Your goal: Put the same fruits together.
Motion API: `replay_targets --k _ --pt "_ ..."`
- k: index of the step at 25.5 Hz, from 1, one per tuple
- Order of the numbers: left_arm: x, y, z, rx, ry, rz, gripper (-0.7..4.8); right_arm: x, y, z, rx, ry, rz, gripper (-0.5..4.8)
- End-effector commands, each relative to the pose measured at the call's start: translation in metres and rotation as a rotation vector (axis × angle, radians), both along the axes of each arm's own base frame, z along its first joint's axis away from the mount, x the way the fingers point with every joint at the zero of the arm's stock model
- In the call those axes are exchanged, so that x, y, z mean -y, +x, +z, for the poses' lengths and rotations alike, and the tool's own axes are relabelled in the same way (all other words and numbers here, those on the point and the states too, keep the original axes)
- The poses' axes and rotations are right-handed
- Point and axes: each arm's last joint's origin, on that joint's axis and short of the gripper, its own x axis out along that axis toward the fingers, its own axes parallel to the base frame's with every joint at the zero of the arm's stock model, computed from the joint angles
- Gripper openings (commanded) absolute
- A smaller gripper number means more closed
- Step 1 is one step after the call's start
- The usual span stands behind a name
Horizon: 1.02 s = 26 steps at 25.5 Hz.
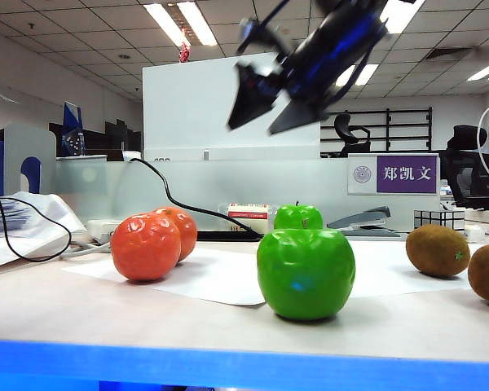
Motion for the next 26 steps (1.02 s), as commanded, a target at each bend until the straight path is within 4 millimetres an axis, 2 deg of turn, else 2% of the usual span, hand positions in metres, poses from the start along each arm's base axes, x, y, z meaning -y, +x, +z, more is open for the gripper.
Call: replay_targets --k 1,2,6,9,12,21,23,26 --pt "0.008 -0.001 -0.003 -0.008 0.036 -0.079 4.48 0.023 -0.034 0.029 -0.075 -0.089 0.018 4.79" --pt "0.013 -0.003 -0.003 0.01 0.059 -0.122 4.26 0.031 -0.05 0.038 -0.108 -0.137 0.04 4.79" --pt "0.03 -0.008 -0.007 0.024 0.12 -0.209 4.27 0.051 -0.091 0.053 -0.217 -0.245 0.06 4.79" --pt "0.037 -0.012 -0.008 0.033 0.142 -0.233 4.37 0.059 -0.108 0.059 -0.279 -0.268 0.063 4.79" --pt "0.043 -0.015 -0.008 0.049 0.158 -0.22 4.79 0.064 -0.12 0.062 -0.316 -0.271 0.06 4.79" --pt "0.052 -0.02 0.0 0.114 0.134 -0.228 4.79 0.075 -0.145 0.06 -0.318 -0.229 0.029 4.79" --pt "0.054 -0.019 0.005 0.083 0.123 -0.236 4.79 0.077 -0.148 0.064 -0.284 -0.208 0.011 4.79" --pt "0.059 -0.014 0.029 0.07 0.157 -0.265 4.79 0.08 -0.153 0.073 -0.228 -0.181 -0.011 4.79"
